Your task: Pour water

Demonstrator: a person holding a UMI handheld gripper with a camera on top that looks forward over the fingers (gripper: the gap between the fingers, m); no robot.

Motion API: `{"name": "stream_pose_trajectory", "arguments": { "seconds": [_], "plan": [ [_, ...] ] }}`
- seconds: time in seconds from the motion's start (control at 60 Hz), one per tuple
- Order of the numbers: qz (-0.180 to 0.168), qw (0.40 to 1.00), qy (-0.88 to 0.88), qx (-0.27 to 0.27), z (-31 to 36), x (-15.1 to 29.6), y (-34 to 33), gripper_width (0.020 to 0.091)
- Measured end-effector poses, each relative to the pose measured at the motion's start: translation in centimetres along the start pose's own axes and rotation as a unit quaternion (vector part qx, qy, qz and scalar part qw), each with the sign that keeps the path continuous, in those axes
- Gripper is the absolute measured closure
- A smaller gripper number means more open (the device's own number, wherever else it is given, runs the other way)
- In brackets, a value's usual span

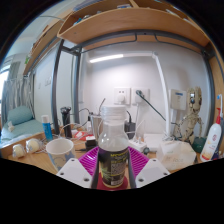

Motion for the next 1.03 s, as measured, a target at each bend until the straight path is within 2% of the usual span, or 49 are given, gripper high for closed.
{"name": "stream_pose_trajectory", "arguments": {
  "seconds": [0.117,0.167,0.2,0.383,0.65,0.817,1.033],
  "plan": [
    [0.024,0.999,0.021,-0.003,-0.1,-0.4,-0.7,0.0376],
    [0.034,0.999,0.025,-0.013,-0.3,-0.8,-1.6,0.0282],
    [0.036,0.999,0.023,-0.021,-0.3,-0.9,-2.5,0.0251],
    [0.016,0.998,0.019,-0.06,0.5,-0.4,-9.0,0.0256],
    [0.012,0.993,0.047,-0.105,2.8,-0.6,-17.9,0.0255],
    [-0.007,0.993,0.057,-0.105,3.1,-0.3,-21.3,0.0255],
    [-0.028,0.989,0.058,-0.132,1.8,-0.4,-23.8,0.0251]
  ]
}}
Point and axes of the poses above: the point between the fingertips, and its own axes, seen from behind it with the camera up: z to the left, x up, y forward, the way the camera looks, the point moved 9 cm from there along -y, backward, against the way the camera looks, and after that the axes turned 2 degrees about -z, right-handed, at the moved point
